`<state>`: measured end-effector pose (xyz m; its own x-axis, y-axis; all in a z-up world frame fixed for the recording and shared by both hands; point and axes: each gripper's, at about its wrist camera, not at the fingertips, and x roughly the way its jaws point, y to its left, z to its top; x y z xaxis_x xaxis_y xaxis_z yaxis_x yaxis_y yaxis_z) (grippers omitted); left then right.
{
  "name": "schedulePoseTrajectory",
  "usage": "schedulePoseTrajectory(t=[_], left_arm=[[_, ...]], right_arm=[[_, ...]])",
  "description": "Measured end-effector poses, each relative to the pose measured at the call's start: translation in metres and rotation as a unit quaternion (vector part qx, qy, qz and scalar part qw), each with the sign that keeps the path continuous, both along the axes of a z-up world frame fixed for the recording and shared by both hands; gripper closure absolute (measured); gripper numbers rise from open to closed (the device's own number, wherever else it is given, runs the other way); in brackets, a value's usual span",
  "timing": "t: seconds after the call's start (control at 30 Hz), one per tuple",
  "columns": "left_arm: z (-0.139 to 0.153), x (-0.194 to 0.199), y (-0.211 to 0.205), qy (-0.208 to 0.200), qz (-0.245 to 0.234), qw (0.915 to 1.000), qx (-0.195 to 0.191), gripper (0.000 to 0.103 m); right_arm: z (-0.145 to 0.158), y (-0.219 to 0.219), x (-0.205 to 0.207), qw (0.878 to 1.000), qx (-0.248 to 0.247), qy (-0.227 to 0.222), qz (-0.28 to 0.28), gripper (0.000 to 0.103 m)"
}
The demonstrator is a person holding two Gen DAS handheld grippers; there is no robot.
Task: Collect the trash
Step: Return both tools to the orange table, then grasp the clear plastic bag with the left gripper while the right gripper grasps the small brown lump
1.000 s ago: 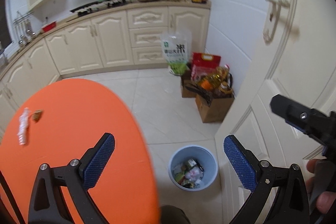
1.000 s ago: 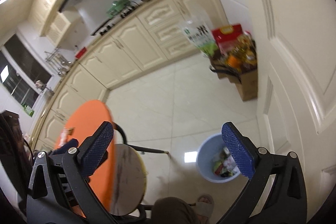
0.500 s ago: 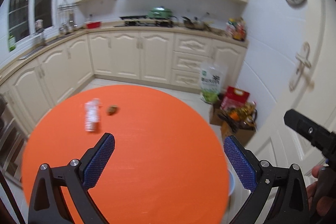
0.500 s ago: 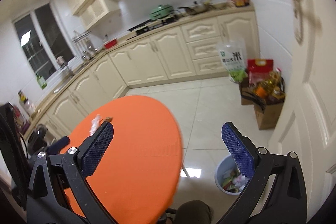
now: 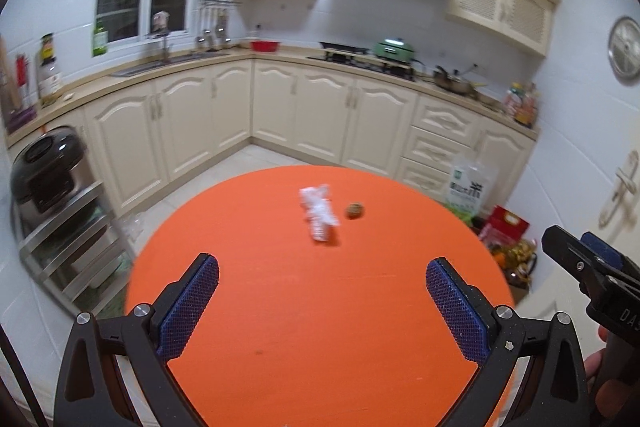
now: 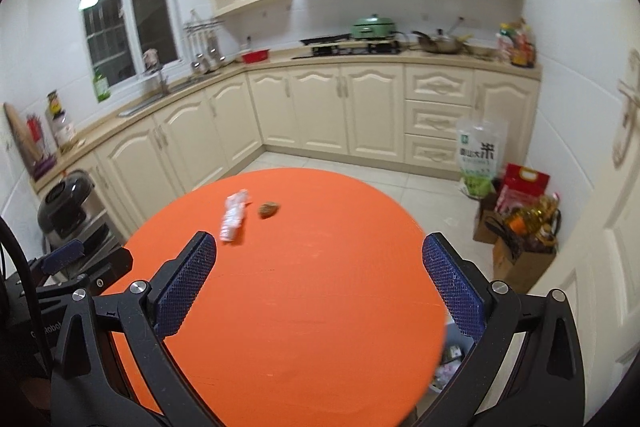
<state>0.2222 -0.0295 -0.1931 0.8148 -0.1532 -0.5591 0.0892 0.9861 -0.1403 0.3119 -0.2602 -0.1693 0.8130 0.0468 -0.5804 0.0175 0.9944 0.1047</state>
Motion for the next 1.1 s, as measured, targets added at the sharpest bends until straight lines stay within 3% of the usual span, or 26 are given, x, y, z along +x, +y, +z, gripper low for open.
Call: schedulePoseTrajectory(t=[0.27,0.47,0.67,1.1], left_arm=[[-0.003,-0.004,0.017,0.014,0.032,0.9994,-0.010,0.001],[-0.004,0.043,0.009,0.030,0.034,0.9989,-0.013,0.001],[-0.006,0.133,0.005,0.048,0.033,0.9982,-0.009,0.001],[-0.038,0.366,-0.061,0.117,0.033,0.9924,0.020,0.002]], right_arm=[[-0.010,0.040,0.017,0.999,-0.021,0.012,0.033,0.000],[-0.027,0.039,0.041,0.998,-0.027,0.035,0.033,0.000],[-0.054,0.020,0.080,0.997,-0.011,0.069,0.035,0.000],[-0.121,-0.001,0.186,0.990,0.013,0.135,0.037,0.000]])
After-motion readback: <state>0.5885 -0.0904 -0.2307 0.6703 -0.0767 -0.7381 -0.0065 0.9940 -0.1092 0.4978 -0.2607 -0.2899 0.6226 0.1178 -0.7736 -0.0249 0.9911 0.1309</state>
